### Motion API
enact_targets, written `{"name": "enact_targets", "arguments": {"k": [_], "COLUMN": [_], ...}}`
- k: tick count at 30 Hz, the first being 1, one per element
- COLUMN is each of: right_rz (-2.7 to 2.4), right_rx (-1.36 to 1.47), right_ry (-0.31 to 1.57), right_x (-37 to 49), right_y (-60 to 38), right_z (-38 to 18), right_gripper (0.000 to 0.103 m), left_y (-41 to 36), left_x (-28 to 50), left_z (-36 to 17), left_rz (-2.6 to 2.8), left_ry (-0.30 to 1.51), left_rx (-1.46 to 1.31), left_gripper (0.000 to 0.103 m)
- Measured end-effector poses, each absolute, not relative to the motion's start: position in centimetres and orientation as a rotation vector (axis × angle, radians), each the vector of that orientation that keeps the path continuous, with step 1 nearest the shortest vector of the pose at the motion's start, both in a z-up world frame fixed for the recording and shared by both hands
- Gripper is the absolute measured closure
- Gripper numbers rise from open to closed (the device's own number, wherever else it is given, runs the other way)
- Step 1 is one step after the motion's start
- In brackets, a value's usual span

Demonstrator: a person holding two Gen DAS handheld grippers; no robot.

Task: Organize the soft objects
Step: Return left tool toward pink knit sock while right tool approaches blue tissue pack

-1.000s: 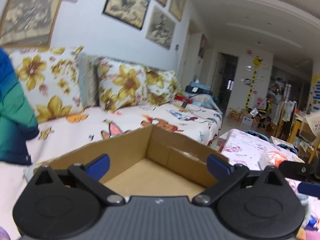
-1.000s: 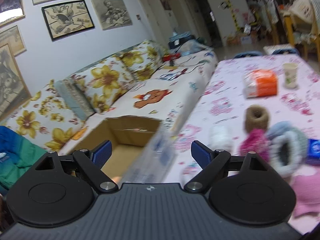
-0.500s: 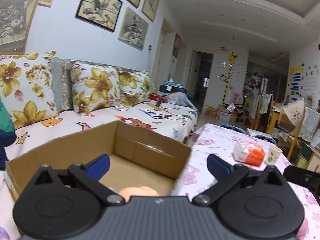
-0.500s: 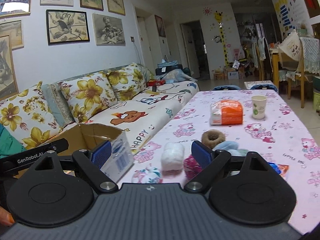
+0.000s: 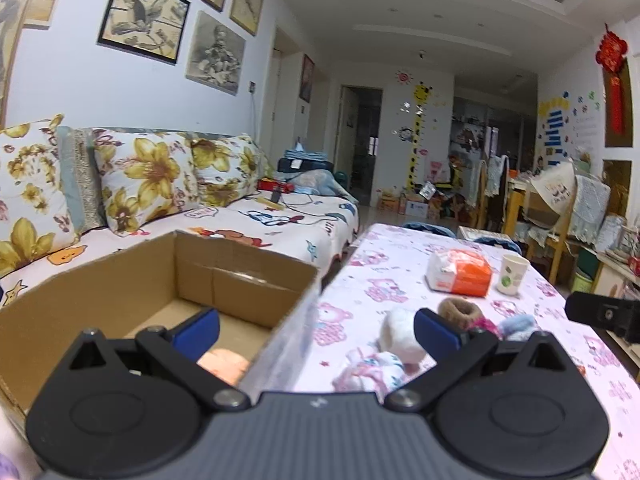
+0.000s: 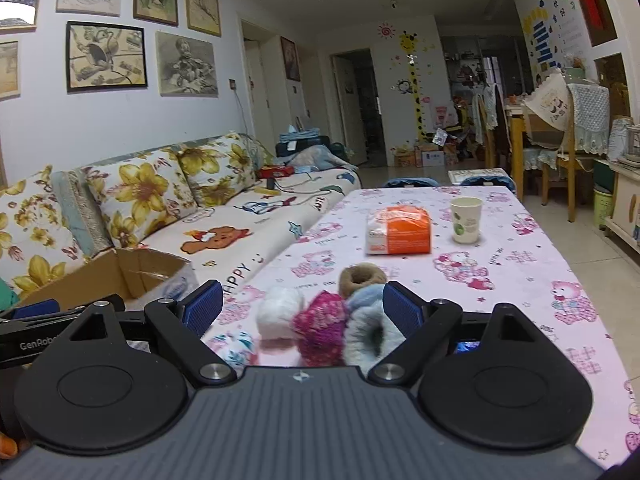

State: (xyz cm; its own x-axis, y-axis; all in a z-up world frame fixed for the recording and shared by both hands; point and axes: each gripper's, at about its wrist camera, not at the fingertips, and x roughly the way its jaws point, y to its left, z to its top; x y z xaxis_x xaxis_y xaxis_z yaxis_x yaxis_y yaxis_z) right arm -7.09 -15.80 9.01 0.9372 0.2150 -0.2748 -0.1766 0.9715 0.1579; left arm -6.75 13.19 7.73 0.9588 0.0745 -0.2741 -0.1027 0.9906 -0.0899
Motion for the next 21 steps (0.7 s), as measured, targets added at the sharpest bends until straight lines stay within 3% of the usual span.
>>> {"name": "enact_targets", "arguments": {"k": [21], "right_rz": [0.056], "right_rx": [0.178], "right_ry": [0.322], "right_x": [-7.6], "right_y": [-18.3], "right_z": [8.0], "right_gripper": [0.0], "left_y": [5.1], "left_x": [-7.2], "left_z": [6.0], "left_rz": [-0.087], "left_ry": [0.315], "left_rx": [0.06], "left_gripper": [0.001]}}
